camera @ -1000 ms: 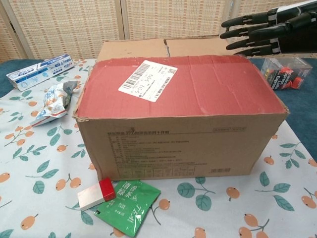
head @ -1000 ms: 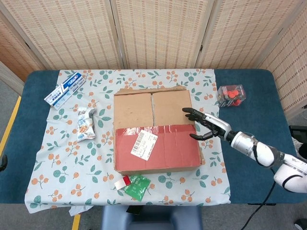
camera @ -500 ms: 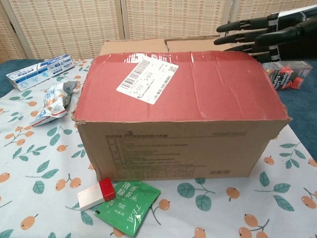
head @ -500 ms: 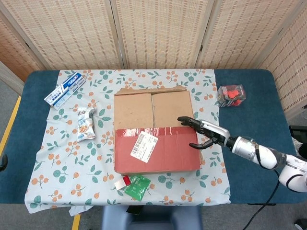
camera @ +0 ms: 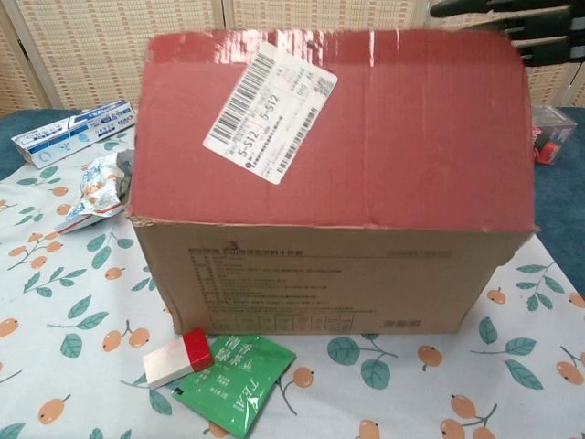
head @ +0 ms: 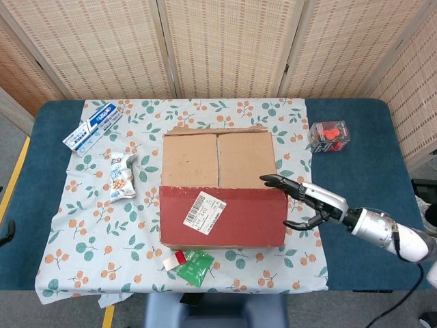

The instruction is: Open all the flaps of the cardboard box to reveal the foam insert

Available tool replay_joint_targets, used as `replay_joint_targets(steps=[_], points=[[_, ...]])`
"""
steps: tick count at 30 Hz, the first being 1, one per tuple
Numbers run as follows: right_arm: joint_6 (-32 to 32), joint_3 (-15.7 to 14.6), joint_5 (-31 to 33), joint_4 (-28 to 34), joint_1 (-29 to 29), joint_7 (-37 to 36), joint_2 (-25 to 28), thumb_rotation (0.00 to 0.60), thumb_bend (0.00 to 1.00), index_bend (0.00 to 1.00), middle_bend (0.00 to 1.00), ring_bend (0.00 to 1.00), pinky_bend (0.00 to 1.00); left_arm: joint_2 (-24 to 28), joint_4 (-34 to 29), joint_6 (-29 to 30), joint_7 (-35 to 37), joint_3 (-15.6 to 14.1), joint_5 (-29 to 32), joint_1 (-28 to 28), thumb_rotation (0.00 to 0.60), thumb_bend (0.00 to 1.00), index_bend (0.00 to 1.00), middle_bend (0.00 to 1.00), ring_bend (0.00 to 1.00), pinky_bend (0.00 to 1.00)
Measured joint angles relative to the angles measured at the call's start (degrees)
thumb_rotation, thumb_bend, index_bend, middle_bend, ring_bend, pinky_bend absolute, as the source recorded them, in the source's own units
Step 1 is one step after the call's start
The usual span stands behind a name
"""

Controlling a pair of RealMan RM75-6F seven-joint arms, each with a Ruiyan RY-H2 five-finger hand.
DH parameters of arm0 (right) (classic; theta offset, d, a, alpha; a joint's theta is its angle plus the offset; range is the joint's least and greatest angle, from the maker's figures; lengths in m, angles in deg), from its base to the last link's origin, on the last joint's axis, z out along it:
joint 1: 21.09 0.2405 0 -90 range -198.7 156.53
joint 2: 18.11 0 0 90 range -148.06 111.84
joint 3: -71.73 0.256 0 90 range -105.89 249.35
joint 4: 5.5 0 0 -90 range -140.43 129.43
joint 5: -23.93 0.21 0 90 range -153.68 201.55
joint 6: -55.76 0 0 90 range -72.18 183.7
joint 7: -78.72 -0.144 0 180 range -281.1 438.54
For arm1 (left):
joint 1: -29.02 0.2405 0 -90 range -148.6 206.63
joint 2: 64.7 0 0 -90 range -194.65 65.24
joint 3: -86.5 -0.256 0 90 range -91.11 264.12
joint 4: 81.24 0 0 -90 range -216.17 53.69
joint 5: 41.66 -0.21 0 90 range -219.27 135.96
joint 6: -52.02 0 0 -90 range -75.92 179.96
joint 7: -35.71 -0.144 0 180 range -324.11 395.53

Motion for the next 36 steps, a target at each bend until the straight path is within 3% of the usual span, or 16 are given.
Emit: replay_joint_targets(steps=[12,18,21,26,32,34,36], points=[[-9.92,-6.74,-8.56,15.35,-9.22,16.79,12.23,0.6,0.41,0.0,0.0,0.0,0.1,-0.09,-1.87,0.32,-3.51,-0.24,-0.15,-0.3,0.6,0.56,0.0,0.0,0.0,0.0],[-14.26,-10.59,-13.29,16.77,-16.17,24.74,13.53,0.6,0.41,0.0,0.0,0.0,0.09,0.06,-2.99,1.52,-4.3,-0.43,-1.06,-0.12,0.6,0.56,0.0,0.0,0.0,0.0],[-15.0,-11.18,-13.65,16.83,-17.95,28.04,13.68,0.6,0.41,0.0,0.0,0.0,0.01,0.09,-3.26,1.78,-4.62,-0.61,-1.61,-0.14,0.6,0.56,0.0,0.0,0.0,0.0],[-14.13,-10.1,-11.09,18.48,-19.35,35.26,13.61,0.6,0.41,0.04,0.0,0.0,0.0,0.15,-3.14,1.8,-4.11,-0.69,-2.02,-0.32,0.6,0.56,0.0,0.0,0.0,0.0],[-10.45,-5.26,-5.44,21.97,-19.39,51.8,12.65,0.599,0.41,0.32,0.0,0.0,0.0,0.19,-2.29,1.05,-2.61,-0.86,-2.23,-0.61,0.6,0.56,0.0,0.0,0.0,0.0],[-8.57,-2.63,-2.7,23.29,-18.92,60.07,11.81,0.57,0.41,0.39,0.0,0.0,0.0,0.17,-1.81,0.85,-1.9,-0.97,-2.42,-0.69,0.6,0.56,0.0,0.0,0.0,0.0],[-5.94,0.43,0.74,24.69,-17.96,69.14,10.75,0.477,0.41,0.46,0.0,0.0,0.0,0.14,-1.44,0.71,-1.36,-1.07,-2.52,-0.72,0.6,0.56,0.0,0.0,0.0,0.0]])
